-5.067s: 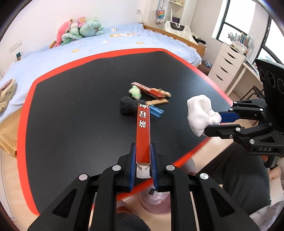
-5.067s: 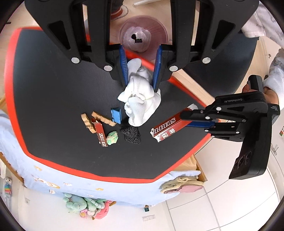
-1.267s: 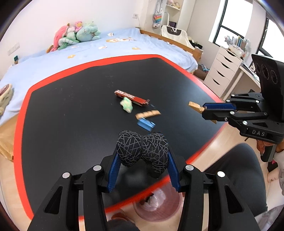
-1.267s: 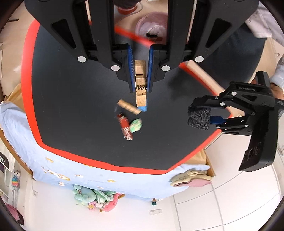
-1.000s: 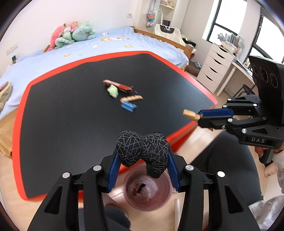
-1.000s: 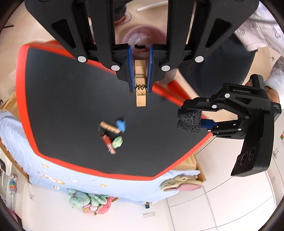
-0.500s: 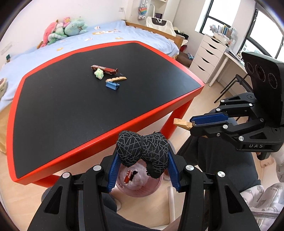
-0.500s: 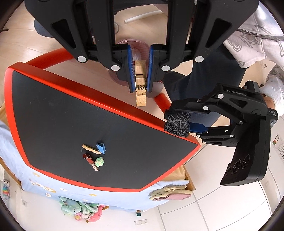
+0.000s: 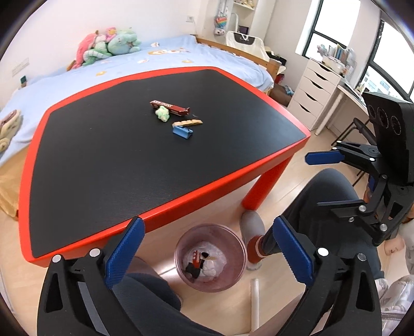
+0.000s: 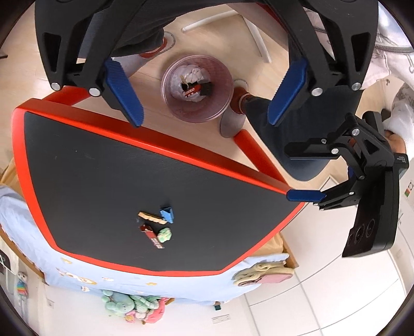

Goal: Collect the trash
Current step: 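Lower both items over the pink bin and open both tools, then grasp the blue block with the left tool while the right tool grasps the red SE BOX box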

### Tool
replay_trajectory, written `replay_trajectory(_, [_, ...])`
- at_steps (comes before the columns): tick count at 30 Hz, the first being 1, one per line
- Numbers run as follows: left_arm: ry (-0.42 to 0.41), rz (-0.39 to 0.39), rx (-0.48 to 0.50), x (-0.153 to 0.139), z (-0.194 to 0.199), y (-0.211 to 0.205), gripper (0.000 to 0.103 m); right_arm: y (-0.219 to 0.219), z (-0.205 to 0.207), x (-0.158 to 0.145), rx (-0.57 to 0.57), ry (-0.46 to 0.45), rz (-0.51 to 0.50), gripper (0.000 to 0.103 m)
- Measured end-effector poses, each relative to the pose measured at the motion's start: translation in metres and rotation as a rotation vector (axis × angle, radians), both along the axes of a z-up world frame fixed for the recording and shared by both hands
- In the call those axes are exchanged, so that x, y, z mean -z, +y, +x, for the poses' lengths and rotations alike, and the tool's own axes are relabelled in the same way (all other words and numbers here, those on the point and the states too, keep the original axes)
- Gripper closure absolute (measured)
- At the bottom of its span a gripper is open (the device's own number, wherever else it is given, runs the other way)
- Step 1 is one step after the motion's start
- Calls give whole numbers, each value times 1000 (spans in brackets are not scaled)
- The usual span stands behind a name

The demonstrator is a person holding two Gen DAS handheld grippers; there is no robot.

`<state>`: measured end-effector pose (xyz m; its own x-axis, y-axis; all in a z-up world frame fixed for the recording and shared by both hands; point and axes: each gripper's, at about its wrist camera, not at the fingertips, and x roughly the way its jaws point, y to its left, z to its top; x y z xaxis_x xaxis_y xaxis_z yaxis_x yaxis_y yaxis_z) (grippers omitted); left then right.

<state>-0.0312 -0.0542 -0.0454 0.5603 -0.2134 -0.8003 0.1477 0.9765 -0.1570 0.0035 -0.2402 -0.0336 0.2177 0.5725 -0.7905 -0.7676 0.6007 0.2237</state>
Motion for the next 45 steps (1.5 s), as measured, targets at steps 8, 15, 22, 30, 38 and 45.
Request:
replay_trajectory(8, [-19,17,3,-4,17,4,8,-4,26,-7,48,-17,3,5])
replay_trajectory(15, [-47,11,39,-6,54,10,8,10,77,-22,75,-74,12,5])
replay_trajectory(22, [-42,18,113,5,106,12,8,45,147,-16,58,-92,-23,5])
replay_trajectory(30, [-15,46,170,33,152,15,8,89,205,14,8,-74,-71,5])
replay_trajectory(38, [-16,27,228,55,177,19,15,128,230,47,-66,-53,-111,23])
replay_trajectory(45, [-31,30,224,59,180,19,42,149,233,64,-115,-66,-130,67])
